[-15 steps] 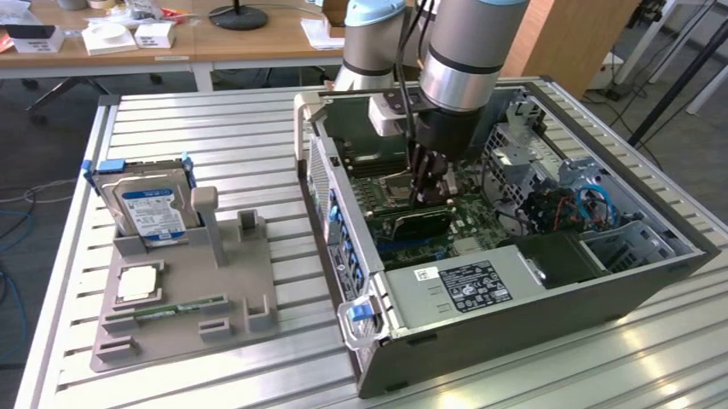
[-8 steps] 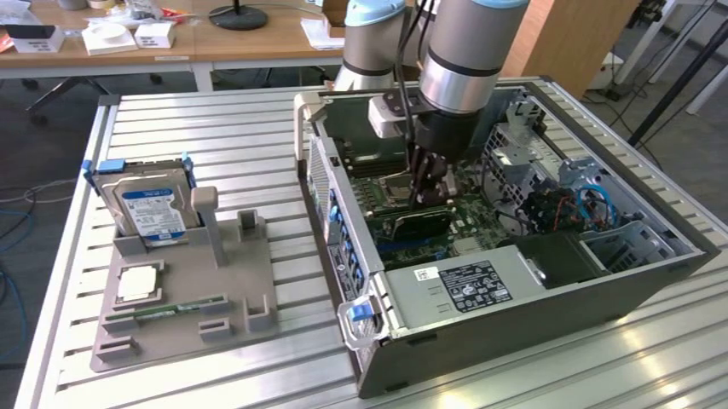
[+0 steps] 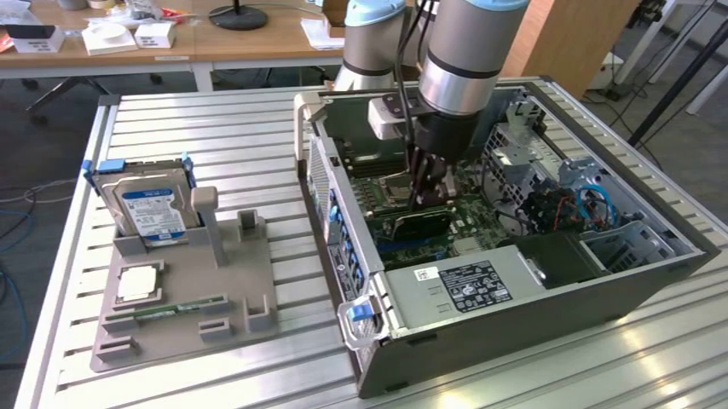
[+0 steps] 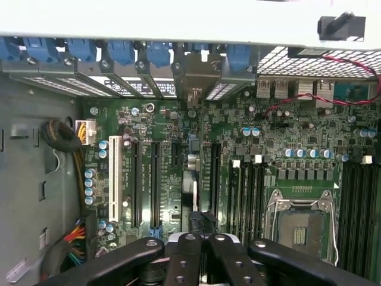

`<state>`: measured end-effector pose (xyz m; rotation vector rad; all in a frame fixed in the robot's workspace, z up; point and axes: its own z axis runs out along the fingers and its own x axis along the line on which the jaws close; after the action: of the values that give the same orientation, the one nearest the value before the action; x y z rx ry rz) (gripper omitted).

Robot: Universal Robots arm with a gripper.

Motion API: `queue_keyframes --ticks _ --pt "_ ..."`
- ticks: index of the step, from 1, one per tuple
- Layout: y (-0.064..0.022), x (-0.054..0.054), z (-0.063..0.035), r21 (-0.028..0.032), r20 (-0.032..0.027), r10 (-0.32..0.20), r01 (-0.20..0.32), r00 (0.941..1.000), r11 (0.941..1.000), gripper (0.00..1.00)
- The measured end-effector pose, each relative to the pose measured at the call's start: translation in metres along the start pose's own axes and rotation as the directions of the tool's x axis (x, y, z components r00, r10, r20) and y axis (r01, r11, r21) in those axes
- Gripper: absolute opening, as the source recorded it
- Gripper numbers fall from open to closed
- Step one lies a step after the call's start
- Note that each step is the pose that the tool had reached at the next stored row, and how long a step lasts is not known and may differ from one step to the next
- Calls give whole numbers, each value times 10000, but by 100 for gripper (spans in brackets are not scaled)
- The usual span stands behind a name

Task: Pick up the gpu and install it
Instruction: 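Press down on the gpu until it lock into place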

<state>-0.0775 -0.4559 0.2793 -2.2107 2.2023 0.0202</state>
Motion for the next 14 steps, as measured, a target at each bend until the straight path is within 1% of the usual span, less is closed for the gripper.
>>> queue_keyframes --ticks 3,14 --pt "0 1 21 -1 -2 0 0 10000 10000 10" --pt "0 1 41 1 -1 0 0 10000 10000 10"
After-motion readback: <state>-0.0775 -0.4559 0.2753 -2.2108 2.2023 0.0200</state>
